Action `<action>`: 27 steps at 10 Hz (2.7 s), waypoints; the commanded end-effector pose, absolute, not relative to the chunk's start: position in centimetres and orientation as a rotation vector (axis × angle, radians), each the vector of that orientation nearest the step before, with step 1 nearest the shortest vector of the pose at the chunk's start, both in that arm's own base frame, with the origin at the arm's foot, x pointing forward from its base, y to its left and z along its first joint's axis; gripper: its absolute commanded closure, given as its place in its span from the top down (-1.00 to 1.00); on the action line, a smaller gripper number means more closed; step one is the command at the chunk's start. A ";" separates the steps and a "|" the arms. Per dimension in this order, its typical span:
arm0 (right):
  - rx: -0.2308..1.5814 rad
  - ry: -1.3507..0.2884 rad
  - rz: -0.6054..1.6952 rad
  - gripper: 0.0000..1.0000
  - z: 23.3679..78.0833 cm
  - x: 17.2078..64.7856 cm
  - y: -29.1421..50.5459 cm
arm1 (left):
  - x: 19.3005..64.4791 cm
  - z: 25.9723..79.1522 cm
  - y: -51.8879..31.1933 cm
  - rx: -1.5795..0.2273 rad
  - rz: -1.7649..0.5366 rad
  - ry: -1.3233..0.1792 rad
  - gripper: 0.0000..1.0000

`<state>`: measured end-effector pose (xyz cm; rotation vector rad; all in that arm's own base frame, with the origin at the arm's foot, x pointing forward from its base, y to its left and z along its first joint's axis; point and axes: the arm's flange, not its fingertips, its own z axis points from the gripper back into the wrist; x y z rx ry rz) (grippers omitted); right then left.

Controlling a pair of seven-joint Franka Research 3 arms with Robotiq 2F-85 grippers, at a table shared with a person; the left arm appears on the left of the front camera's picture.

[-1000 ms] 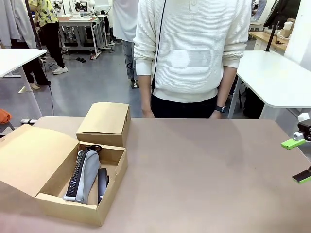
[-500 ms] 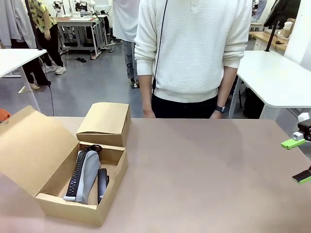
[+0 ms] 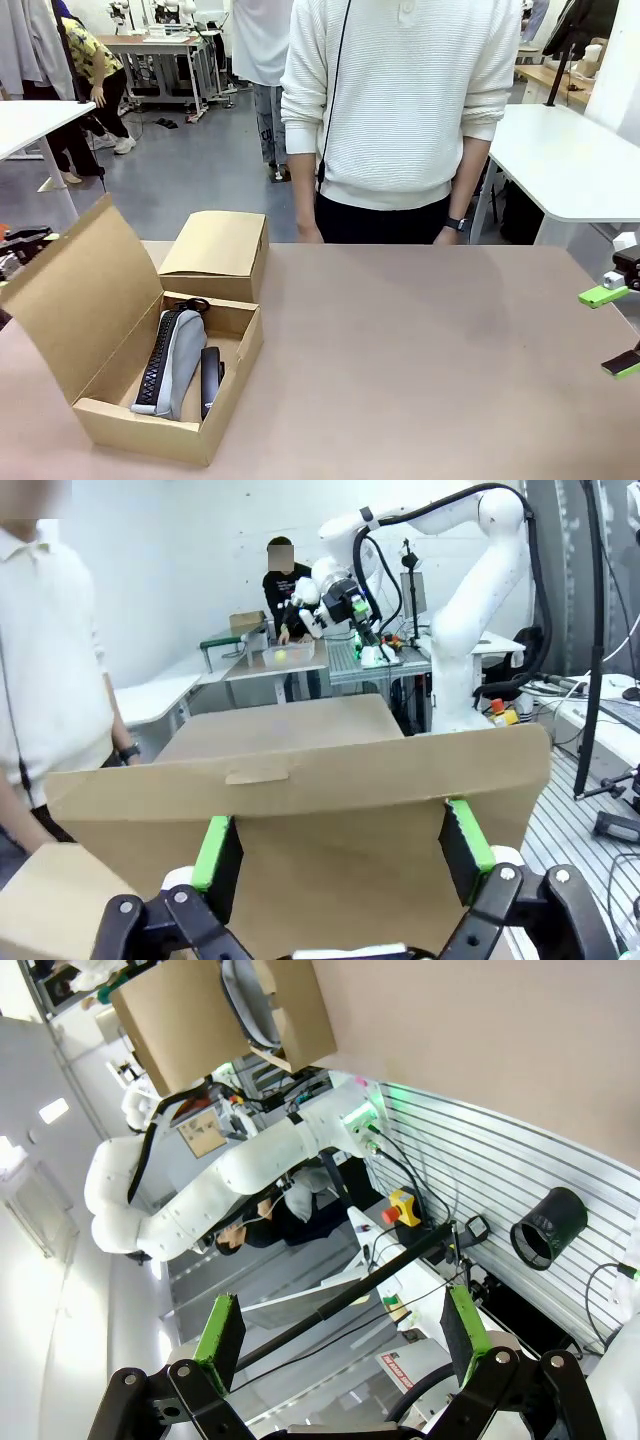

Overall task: Place items inside the box.
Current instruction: Close the lid of the Mailer Box closest to the robot.

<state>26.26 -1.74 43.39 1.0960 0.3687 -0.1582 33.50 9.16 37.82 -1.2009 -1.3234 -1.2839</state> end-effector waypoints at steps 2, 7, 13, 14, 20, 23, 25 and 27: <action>1.102 0.370 -0.162 1.00 43.7 26.3 -1.7 | 31.9 38.0 2.0 -1.212 -1.279 -1.252 1.00; 1.102 0.370 -0.162 1.00 43.7 26.3 -1.7 | 28.9 32.1 -4.4 -1.233 -1.396 -0.940 1.00; 1.102 0.370 -0.162 1.00 43.7 26.3 -1.7 | 26.3 27.6 -4.5 -1.074 -1.545 -0.851 1.00; 1.102 0.370 -0.162 1.00 43.7 26.3 -1.7 | 26.4 27.8 -4.4 -1.076 -1.537 -0.860 1.00; 1.102 0.370 -0.162 1.00 43.7 26.3 -1.7 | 27.9 38.6 3.9 -1.101 -1.060 -0.902 1.00; 1.102 0.370 -0.162 1.00 43.7 26.3 -1.7 | 29.4 41.0 9.8 -1.038 -0.632 -0.742 1.00; 1.102 0.370 -0.162 1.00 43.7 26.3 -1.7 | 32.9 40.8 14.1 -1.109 -0.145 -0.683 1.00; 1.102 0.370 -0.162 1.00 43.7 26.3 -1.7 | 31.1 40.6 14.1 -1.024 -0.466 -0.694 1.00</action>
